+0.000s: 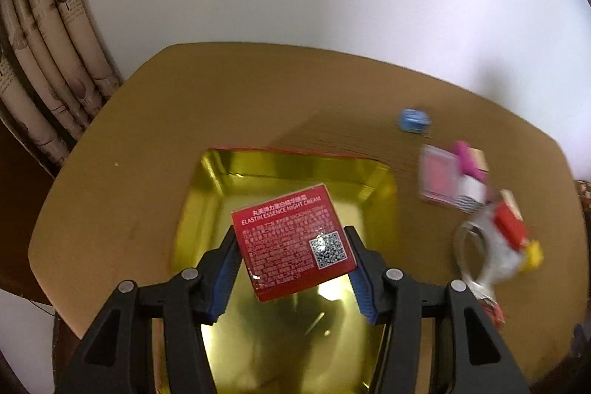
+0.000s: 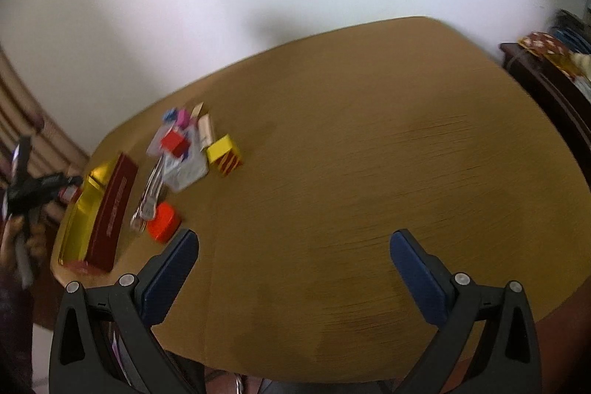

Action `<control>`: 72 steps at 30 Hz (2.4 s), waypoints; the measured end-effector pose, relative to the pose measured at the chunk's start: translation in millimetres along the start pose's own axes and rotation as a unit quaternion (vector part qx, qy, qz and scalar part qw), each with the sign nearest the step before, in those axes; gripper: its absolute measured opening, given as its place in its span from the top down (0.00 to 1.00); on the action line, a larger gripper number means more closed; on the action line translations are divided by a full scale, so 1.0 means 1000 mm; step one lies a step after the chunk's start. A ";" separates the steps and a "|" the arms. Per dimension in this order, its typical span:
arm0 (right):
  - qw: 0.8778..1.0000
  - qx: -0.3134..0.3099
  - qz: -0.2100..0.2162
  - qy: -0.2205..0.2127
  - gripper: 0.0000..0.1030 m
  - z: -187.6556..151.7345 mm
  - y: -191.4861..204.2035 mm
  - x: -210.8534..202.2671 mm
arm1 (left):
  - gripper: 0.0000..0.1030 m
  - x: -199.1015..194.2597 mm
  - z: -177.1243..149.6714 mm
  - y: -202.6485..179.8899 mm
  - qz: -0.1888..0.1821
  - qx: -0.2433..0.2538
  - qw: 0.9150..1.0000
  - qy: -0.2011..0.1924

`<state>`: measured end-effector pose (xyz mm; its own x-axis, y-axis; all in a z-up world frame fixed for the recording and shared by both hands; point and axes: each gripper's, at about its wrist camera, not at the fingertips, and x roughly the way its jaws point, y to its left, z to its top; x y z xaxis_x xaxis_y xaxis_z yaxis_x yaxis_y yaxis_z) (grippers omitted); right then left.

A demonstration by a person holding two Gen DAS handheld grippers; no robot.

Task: Organize rigid objects
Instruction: 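Carry the red cream box into the gold tin and release it, then grasp the red tape measure with the right tool and lift it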

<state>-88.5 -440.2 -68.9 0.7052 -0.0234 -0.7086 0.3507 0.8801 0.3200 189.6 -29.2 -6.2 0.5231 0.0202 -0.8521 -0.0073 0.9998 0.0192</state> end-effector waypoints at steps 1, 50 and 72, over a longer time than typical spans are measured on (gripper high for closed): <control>1.000 -0.008 0.004 0.007 0.00 0.000 0.005 0.004 | 0.47 0.007 0.003 0.004 0.000 -0.002 1.000 0.001; 0.901 -0.376 0.109 0.185 0.56 0.007 0.189 0.147 | 0.46 0.023 0.006 0.002 0.015 -0.002 1.000 0.005; 0.913 -0.297 0.219 0.172 0.57 0.008 0.217 0.061 | 0.46 -0.085 -0.098 0.084 0.033 -0.184 0.981 -0.047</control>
<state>35.7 -254.6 -38.1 0.4274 0.4526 -0.7826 -0.3867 0.8740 0.2943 60.7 53.3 17.0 0.5870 0.1013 -0.8032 -0.3424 0.9301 -0.1329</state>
